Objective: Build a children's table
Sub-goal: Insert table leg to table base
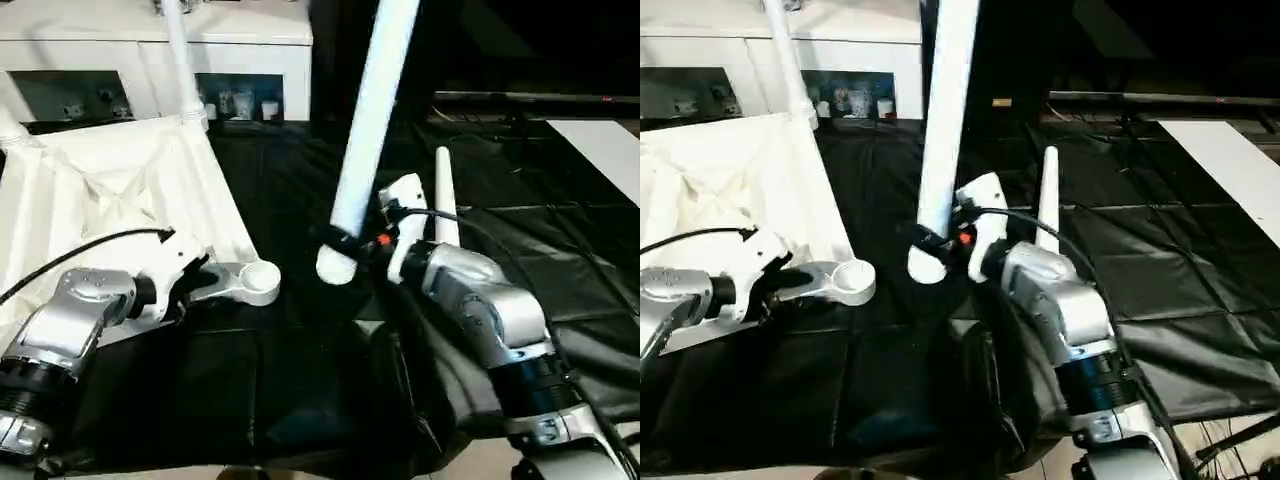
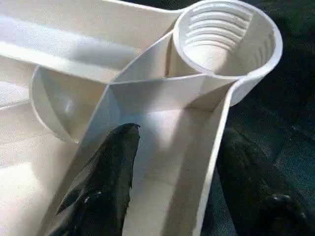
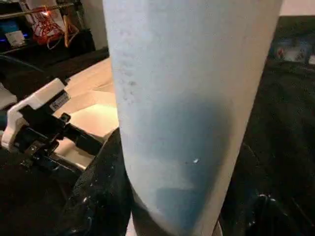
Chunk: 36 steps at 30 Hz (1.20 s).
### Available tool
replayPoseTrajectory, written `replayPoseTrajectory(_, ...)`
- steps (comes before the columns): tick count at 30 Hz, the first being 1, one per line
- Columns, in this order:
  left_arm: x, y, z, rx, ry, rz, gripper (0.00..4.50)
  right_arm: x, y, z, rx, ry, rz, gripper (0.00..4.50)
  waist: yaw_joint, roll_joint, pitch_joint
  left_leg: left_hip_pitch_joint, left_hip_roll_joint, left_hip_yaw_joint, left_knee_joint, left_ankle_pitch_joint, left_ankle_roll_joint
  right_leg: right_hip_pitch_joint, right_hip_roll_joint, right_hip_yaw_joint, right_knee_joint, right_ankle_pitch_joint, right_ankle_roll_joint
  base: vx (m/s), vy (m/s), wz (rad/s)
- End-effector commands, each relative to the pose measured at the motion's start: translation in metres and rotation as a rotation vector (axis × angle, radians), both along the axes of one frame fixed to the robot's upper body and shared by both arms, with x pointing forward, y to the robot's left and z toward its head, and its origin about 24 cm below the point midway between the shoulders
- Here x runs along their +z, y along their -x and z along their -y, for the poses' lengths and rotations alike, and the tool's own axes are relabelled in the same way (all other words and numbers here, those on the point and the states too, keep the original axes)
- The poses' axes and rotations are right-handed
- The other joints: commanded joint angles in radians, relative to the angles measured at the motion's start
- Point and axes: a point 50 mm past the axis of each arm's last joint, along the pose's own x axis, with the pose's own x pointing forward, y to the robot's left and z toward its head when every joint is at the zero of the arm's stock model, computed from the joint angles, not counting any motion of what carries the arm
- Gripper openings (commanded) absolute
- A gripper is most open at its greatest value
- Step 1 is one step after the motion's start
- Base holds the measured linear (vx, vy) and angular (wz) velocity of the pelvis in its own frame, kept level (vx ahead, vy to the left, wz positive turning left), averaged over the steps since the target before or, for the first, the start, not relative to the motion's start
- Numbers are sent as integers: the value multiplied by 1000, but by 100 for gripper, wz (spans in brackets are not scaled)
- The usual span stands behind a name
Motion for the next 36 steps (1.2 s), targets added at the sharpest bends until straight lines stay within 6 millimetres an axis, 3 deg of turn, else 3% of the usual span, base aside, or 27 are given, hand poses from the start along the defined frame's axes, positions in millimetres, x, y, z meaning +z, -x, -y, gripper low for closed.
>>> replayPoseTrajectory(1,1,-1,-2,-13,-36,-10,243,4,1,2,2,-3,35,186,-4,27,-76,38,39,-20,-93,-410,-90,27,-47,36,-82,-359,-171,0,0,0)
replayPoseTrajectory(8,-2,-1,-4,-30,-51,-33,187,4,2,3,-2,-1,38,186,-5,31,-75,38,38,-21,-93,-425,-91,27,-49,36,-85,-372,-175,0,0,0)
replayPoseTrajectory(13,-5,0,-6,-36,-60,-56,142,4,2,3,-3,-2,41,186,-6,31,-73,41,39,-25,-95,-458,-95,26,-51,35,-91,-429,-163,0,0,0)
replayPoseTrajectory(20,-6,3,-12,-38,-59,-78,93,3,2,4,-6,-1,42,186,-8,34,-72,43,38,-26,-96,-476,-96,24,-50,35,-91,-424,-167,0,0,0)
replayPoseTrajectory(25,-10,6,-11,-73,-34,-65,54,3,2,5,-2,-6,33,186,-7,28,-72,43,38,-24,-96,-462,-90,26,-51,36,-94,-433,-167,0,0,0)
replayPoseTrajectory(29,-4,6,11,-189,51,60,22,5,2,3,9,-30,19,186,-6,25,-73,40,41,-24,-97,-442,-84,28,-53,37,-92,-423,-167,0,0,0)
replayPoseTrajectory(36,-4,12,62,-366,179,128,0,12,4,-7,62,-102,-23,186,-1,22,-79,40,41,-11,-94,-358,-63,32,-47,39,-80,-269,-209,0,0,0)
